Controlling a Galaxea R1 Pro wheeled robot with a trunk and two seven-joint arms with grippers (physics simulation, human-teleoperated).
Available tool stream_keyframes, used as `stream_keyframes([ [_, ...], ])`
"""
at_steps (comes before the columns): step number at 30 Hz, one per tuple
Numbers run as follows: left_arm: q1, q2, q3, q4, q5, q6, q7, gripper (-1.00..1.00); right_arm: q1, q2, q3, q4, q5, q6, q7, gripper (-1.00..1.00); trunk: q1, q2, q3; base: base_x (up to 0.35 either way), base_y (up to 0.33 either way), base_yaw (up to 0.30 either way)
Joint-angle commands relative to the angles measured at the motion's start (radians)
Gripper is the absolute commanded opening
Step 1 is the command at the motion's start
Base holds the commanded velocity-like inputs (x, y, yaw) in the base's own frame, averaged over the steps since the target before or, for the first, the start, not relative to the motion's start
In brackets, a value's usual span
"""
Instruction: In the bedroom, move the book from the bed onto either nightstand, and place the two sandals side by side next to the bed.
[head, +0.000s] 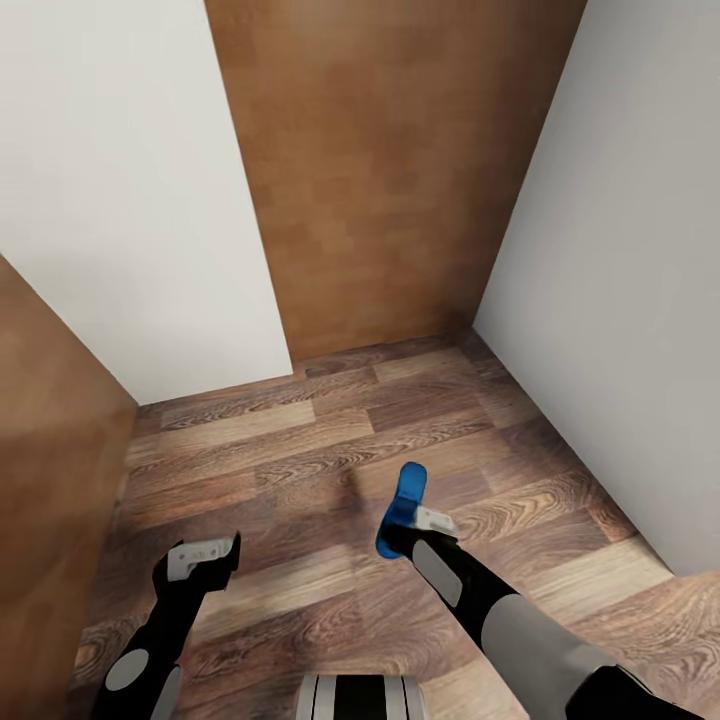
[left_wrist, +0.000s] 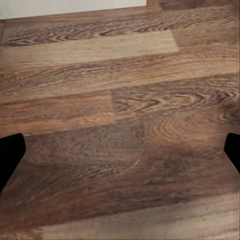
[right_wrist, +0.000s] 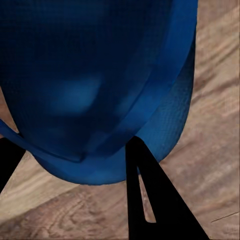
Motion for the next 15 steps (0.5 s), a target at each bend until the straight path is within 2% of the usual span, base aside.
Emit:
stream_keyframes([
  [1,0.0,-0.001,0.0,-0.001,0.006,0.005,0.002,1.0,-0.001,-0.001,0.006,-0.002,-0.006,0.002,0.025,-1.0,-0.001,0.0,0.003,0.0,0.0,0.0],
  [2,0.0,-0.001,0.0,0.0,0.006,0.005,0.002,1.0,-0.001,-0.001,0.006,-0.002,-0.005,0.002,0.069,-1.0,-0.001,0.0,0.007,0.0,0.0,0.0],
  [6,0.0,0.0,0.001,0.001,0.006,0.006,0.002,1.0,-0.001,-0.001,0.005,0.002,-0.003,0.002,0.43,-1.0,-0.003,0.001,0.023,0.0,0.0,0.0],
  [7,0.0,0.0,0.001,0.001,0.007,0.006,0.002,1.0,-0.001,-0.002,0.005,0.002,-0.003,0.002,0.473,-1.0,-0.003,0.001,0.026,0.0,0.0,0.0],
  [9,0.0,0.0,0.001,0.002,0.007,0.006,0.001,1.0,-0.001,-0.003,0.005,0.009,-0.003,0.005,0.696,-1.0,-0.004,0.002,0.034,0.0,0.0,0.0],
  [10,0.0,0.0,0.002,0.003,0.007,0.006,0.001,1.0,-0.001,-0.004,0.005,0.011,-0.001,0.008,0.761,-1.0,-0.005,0.002,0.038,0.0,0.0,0.0],
  [13,0.0,0.0,0.002,0.003,0.007,0.006,0.001,1.0,-0.001,-0.012,0.006,0.012,0.001,0.009,0.811,-1.0,-0.006,0.003,0.05,0.0,0.0,0.0],
  [14,0.0,0.0,0.002,0.003,0.007,0.006,0.001,1.0,-0.001,-0.03,0.006,0.013,0.005,0.009,0.829,-1.0,-0.006,0.003,0.054,0.0,0.0,0.0],
  [15,0.0,0.0,0.002,0.004,0.007,0.006,0.001,1.0,0.0,-0.064,0.006,0.016,0.02,0.009,0.86,-1.0,-0.007,0.003,0.057,0.0,0.0,0.0],
])
